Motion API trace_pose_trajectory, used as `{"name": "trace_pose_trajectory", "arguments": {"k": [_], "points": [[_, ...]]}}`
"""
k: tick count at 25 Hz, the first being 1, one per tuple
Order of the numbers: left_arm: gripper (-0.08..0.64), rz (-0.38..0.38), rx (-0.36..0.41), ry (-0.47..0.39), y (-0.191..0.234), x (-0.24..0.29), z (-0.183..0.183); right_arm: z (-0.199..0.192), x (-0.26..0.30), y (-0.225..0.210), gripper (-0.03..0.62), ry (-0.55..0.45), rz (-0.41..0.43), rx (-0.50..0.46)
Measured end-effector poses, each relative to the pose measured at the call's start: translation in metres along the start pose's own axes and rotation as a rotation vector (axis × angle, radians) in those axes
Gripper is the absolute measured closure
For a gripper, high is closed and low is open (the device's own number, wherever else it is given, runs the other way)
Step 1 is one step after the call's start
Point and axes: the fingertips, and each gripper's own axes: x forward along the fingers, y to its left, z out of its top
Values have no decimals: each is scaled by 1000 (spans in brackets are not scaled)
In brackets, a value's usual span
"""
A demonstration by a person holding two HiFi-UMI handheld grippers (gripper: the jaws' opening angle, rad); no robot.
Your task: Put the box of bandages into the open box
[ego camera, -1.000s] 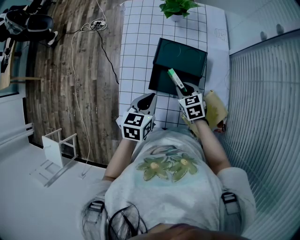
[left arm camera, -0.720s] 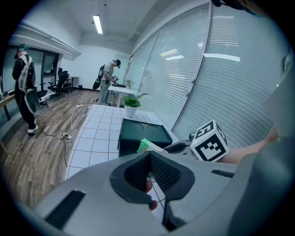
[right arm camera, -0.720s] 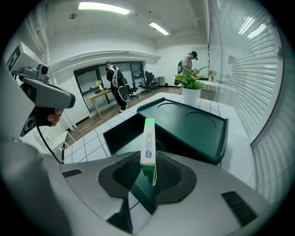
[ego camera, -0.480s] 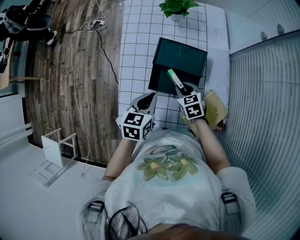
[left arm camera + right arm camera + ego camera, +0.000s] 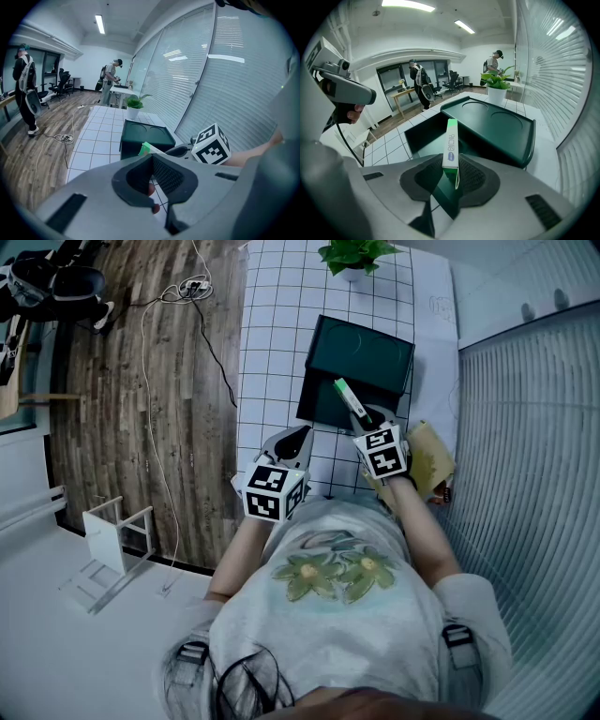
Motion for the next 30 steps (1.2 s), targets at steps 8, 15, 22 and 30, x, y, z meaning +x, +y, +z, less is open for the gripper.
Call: {"name": "trace_pose_trajectory", "arguments": {"k": [8,15,22,30], "points": [[552,2,-1,-3,-1,-1,0,-3,1,1,497,8,2,-13],[552,5,1,-6,-3,-1,0,-3,2,1,497,12,4,-31],[552,13,4,-10,-3,-3,1,-5,1,2,495,24,10,-45],[552,21,9,-19,-5,-7,3,-5,-2,3,480,27,15,-45]]}}
